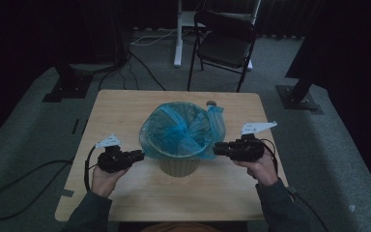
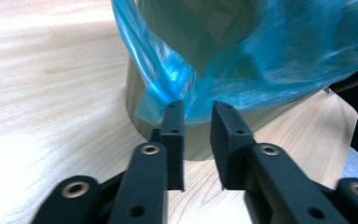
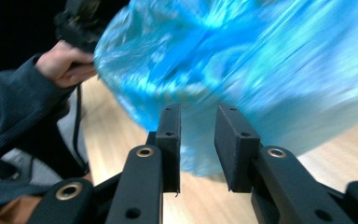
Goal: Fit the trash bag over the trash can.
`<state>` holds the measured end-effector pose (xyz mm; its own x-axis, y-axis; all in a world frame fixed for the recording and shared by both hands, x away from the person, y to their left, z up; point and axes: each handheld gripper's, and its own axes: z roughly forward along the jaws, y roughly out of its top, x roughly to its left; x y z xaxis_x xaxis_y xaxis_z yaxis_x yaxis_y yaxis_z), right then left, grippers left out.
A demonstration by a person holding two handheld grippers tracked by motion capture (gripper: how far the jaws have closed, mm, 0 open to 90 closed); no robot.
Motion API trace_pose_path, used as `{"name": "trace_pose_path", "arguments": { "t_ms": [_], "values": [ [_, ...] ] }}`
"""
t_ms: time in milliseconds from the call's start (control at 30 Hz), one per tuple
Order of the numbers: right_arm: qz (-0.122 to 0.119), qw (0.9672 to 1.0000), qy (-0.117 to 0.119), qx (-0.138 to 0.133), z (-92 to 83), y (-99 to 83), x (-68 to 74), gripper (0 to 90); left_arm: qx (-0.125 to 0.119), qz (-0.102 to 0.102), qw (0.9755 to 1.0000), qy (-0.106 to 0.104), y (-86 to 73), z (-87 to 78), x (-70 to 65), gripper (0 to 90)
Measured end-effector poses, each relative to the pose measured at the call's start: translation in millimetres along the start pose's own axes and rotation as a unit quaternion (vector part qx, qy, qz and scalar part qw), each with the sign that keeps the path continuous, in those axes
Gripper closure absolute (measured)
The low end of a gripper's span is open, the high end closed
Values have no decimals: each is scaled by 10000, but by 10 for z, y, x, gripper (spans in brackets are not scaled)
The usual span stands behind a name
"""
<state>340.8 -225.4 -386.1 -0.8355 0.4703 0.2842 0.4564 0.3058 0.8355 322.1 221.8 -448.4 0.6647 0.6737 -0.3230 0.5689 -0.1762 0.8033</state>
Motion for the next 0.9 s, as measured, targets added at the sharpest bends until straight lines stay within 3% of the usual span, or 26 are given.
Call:
{"name": "trace_pose_path", "arguments": {
  "t_ms": [167,200,300,400,433,633,667,733,767,800,867,900],
  "values": [
    [-24,9996,-221,-199,-71,56,-1,668,-187,43,9998,-56,46,-95,-24,660],
    [-61,9988,-408,-281,-76,117,1,654,-308,43,9995,-114,89,-131,-41,643],
    [-176,9972,-662,-286,-46,201,4,641,-430,59,9989,-181,137,-161,-59,617],
    [-202,9967,-729,-291,-23,238,2,638,-593,102,9980,-203,224,-204,-87,608],
    [-325,9945,-941,-322,33,320,14,625,-670,70,9976,-188,269,-220,-82,593],
    [-402,9912,-1218,-326,110,414,21,604,-776,-73,9967,-245,323,-216,-40,564],
    [-402,9912,-1218,-326,110,414,21,598,-771,-245,9960,-381,373,-161,2,564],
    [-483,9873,-1510,-126,254,488,-13,590,-684,-338,9958,-502,398,-81,7,536],
    [-483,9873,-1510,-126,254,488,-13,590,-684,-338,9958,-502,398,-81,7,558],
    [-514,9851,-1639,-65,275,493,-17,610,-662,-319,9960,-513,398,-55,-1,558],
    [-531,9819,-1816,24,289,479,-51,751,-687,-347,9957,-516,390,-45,-6,694],
    [-531,9819,-1816,24,289,479,-51,751,-687,-347,9957,-516,390,-45,-6,737]
  ]
}}
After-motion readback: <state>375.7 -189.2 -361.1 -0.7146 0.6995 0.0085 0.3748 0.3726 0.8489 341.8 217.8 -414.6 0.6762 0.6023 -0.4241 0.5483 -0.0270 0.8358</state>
